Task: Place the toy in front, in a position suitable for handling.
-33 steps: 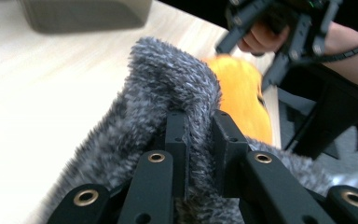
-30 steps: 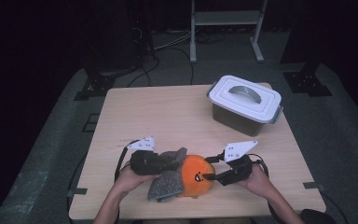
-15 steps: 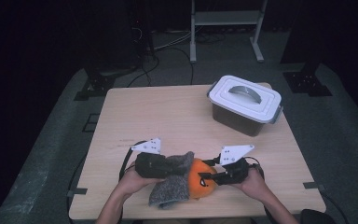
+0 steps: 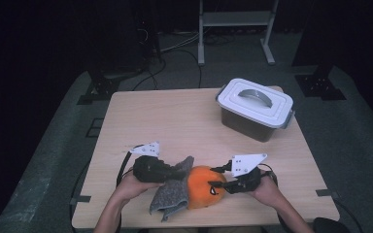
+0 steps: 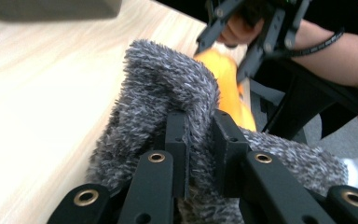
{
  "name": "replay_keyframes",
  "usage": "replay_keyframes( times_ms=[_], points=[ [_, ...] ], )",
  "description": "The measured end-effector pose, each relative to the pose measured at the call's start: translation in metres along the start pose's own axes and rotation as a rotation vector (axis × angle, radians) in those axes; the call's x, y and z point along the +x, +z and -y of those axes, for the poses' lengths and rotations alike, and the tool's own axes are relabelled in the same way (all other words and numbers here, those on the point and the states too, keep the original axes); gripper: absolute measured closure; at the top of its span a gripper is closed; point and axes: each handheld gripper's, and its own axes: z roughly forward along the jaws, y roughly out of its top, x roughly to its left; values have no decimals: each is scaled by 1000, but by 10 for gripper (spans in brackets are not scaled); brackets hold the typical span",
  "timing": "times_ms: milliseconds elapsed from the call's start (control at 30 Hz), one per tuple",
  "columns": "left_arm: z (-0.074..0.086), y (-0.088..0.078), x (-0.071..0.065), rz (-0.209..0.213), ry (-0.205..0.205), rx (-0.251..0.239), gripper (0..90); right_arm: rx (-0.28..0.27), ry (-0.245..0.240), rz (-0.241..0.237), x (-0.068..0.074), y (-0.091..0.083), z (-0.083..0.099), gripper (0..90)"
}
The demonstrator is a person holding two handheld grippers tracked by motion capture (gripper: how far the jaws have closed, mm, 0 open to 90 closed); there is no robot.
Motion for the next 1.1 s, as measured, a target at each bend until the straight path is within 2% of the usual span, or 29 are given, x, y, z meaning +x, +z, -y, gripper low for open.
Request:
replay_keyframes(
  times_ms=[67,100,167,200,233,333,367,433,467,500,533,567,600,633,667,733,767,833,867,900,933,967,1000,1033,1100],
  points=[
    [4,-1,4,31,-21,-3,783,4,21,-12,-5,-3,5,580],
    [7,0,6,62,-35,-13,783,8,30,-15,-5,-4,6,577],
    [7,1,6,71,-33,-10,783,6,45,-33,-6,-5,6,517],
    [6,2,5,74,-28,-7,783,6,45,-33,-6,-5,6,517],
    [6,2,4,76,-25,-4,784,5,62,-46,-7,-5,6,466],
    [5,5,2,84,-18,-1,784,-2,153,-77,-13,-5,8,326],
    [5,6,2,84,-15,-1,784,2,204,-88,-16,-1,11,314],
    [4,7,2,78,-15,-2,784,2,215,-88,-15,2,12,341],
    [4,7,1,78,-15,-2,784,-1,212,-71,-11,4,11,454],
    [3,7,1,86,-16,-8,784,-1,212,-71,-11,4,11,454],
    [3,7,2,97,-15,-13,784,-7,196,-59,-9,3,9,510],
    [2,5,2,105,-7,-24,784,-39,183,-52,-8,2,7,570],
    [2,4,1,98,-3,-31,784,-103,198,-42,-6,-1,5,608],
    [0,1,1,89,0,-43,784,-190,194,-1,-4,-6,0,627],
    [-1,-1,0,89,4,-66,784,-190,194,-1,-4,-6,0,627],
    [-7,-7,-2,78,23,-103,785,-256,166,32,-3,-13,-7,626],
    [-8,-7,-2,69,25,-106,785,-260,148,46,-4,-14,-9,624],
    [-7,-4,-1,68,15,-102,784,-225,140,42,-5,-11,-5,605],
    [-2,6,1,62,4,-43,784,-115,115,6,-5,-1,-1,550],
    [-2,6,1,62,4,-43,784,-115,115,6,-5,-1,-1,550],
    [1,12,1,73,1,-22,784,-53,102,3,-2,5,0,513],
    [3,16,1,96,-7,-25,785,-34,98,4,-1,4,-3,414],
    [3,18,0,105,-10,-29,786,0,107,-4,-3,2,-6,367],
    [1,19,-1,106,-4,-24,786,0,107,-4,-3,2,-6,367],
    [-1,22,-4,134,10,-4,786,16,139,0,-8,-5,-8,322]
  ],
)
